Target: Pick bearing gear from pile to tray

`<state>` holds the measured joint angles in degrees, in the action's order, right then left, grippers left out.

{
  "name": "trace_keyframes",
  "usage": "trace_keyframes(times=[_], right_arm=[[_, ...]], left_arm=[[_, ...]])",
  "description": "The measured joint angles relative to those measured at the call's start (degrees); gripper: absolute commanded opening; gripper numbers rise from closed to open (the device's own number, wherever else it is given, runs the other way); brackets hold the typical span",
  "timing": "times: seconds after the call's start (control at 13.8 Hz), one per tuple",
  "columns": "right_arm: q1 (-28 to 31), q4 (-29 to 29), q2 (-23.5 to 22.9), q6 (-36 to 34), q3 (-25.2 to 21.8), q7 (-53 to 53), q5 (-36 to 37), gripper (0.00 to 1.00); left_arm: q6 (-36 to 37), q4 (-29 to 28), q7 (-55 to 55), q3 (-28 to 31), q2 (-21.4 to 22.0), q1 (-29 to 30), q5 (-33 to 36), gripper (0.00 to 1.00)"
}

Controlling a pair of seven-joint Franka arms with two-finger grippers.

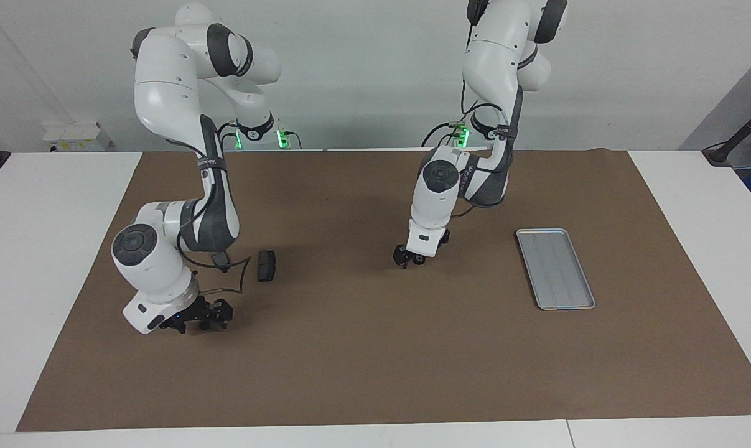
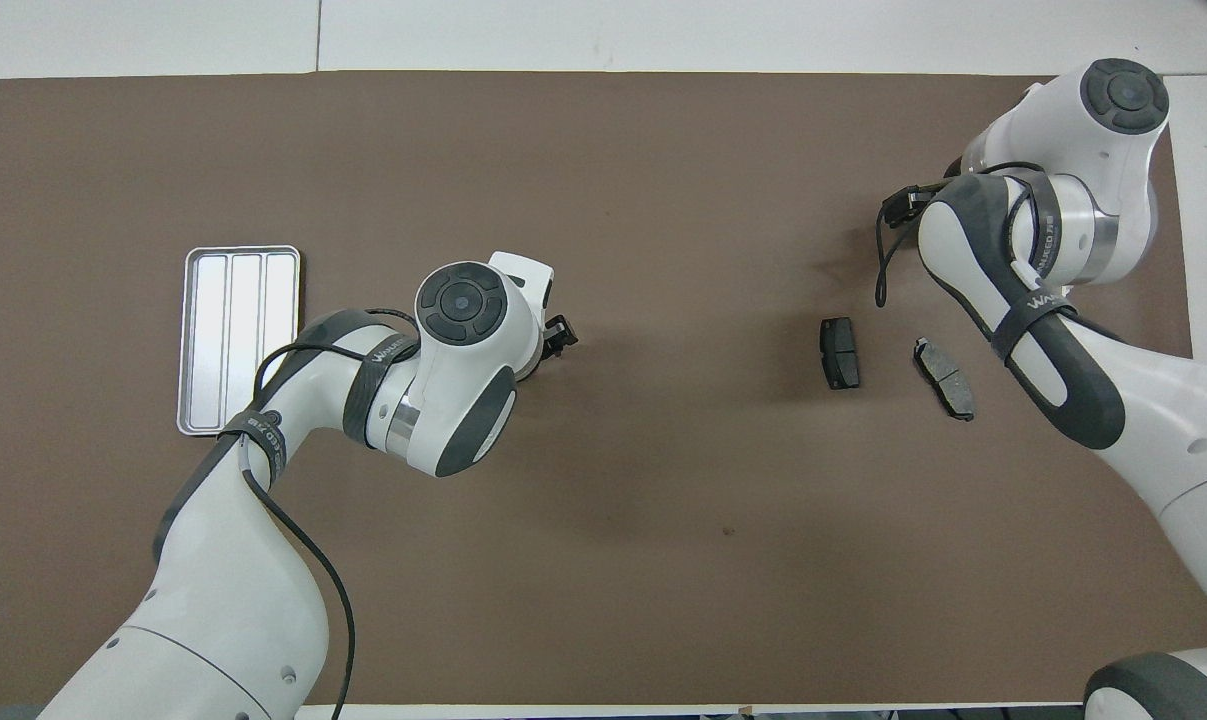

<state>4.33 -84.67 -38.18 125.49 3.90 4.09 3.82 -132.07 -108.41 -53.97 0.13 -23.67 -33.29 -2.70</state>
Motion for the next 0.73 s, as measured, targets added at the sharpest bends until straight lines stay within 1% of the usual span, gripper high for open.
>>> trace_keyframes(times=[0.15, 0.22, 0.36, 0.44, 0.58, 0.65, 0.73], right_arm=[[0.05, -0.97, -0.02, 0.33, -0.02, 0.00, 0.04, 0.97], [0.06, -1.13, -0.01, 0.33, -0.02, 0.00, 0.20, 0.96], [0.09, -1.17, -0.01, 0.29, -0.05, 0.00, 0.43, 0.95], [0.13, -1.18, -0.01, 0.20, -0.06, 0.00, 0.52, 0.91], [0.34, -1.21, -0.01, -0.11, -0.09, 0.00, 0.60, 0.80], [0.61, -1.24, -0.01, -0.22, -0.10, 0.00, 0.63, 0.77], [0.86, -1.27, -0.01, -0.30, -0.10, 0.00, 0.65, 0.74]], left_arm=[[-0.04, 0.00, -0.08, 0.07, 0.00, 0.00, 0.00, 0.73], [-0.05, 0.01, -0.10, 0.11, 0.05, 0.00, 0.01, 0.64], [-0.07, 0.00, -0.11, 0.14, 0.41, 0.00, 0.03, 0.53], [-0.06, -0.02, -0.14, 0.17, 0.43, 0.00, 0.09, 0.44], [0.15, -0.09, -0.19, 0.44, 0.88, 0.01, 0.14, 0.18], [0.03, -0.10, -0.19, 0.47, 0.89, 0.00, 0.14, 0.11], [0.03, -0.10, -0.19, 0.47, 0.89, 0.00, 0.14, 0.10]])
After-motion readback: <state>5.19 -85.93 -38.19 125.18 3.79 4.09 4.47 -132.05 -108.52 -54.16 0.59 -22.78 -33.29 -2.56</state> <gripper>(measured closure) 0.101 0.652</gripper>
